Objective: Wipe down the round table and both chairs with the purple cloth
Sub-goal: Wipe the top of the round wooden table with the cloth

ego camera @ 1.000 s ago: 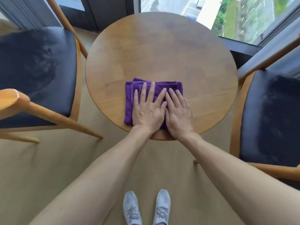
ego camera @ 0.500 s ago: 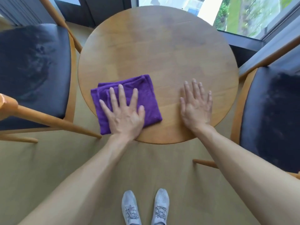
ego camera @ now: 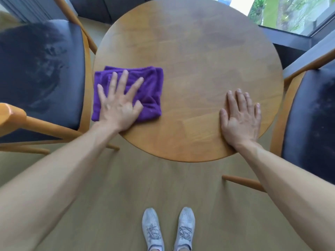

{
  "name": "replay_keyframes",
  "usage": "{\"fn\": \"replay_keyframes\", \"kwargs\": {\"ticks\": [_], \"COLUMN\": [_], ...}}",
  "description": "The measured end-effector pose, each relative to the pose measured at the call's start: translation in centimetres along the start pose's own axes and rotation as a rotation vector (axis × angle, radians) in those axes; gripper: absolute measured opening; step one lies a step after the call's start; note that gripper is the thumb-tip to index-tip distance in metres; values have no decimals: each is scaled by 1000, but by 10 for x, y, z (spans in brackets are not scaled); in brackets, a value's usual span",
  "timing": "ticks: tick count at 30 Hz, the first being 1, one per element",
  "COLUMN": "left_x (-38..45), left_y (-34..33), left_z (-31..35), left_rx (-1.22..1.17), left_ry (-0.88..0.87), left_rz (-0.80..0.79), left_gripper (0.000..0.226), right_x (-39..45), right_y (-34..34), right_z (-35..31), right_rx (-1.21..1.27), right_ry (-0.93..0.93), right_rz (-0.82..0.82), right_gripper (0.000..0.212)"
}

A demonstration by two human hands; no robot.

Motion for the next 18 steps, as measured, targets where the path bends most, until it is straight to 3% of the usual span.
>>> {"fn": "replay_keyframes", "kwargs": {"ticks": [3,5,9,14,18], "left_x": [16,12,-28,-29,8], "left_y": [-3,-8,-24,-22,-4], "left_z": [24,64,124,55,-22], "left_rx": [-80,-83,-28,48,28], "left_ry": [225,267,-50,-255,-88], "left_rz": [-12,5,31,53,35], "left_gripper": [74,73,68,67,67], "right_x": [2,5,16,23,19], "right_y": [-2,-6,-11,-10,-10], "right_z": [-15,-32,-57,-57,-56], "right_rx": [25,43,58,53,15], "right_ry": [-72,-137,-36,72,66], "right_rz": [26,56,86,46,36], "right_gripper": [60,58,57,57,62]}}
Point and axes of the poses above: each hand's wrist, its own x-axis towards the middle knuckle, its own y-axis out of the back of the hand, z = x × y, the point moved 1 cm from there along x, towards the middle knuckle
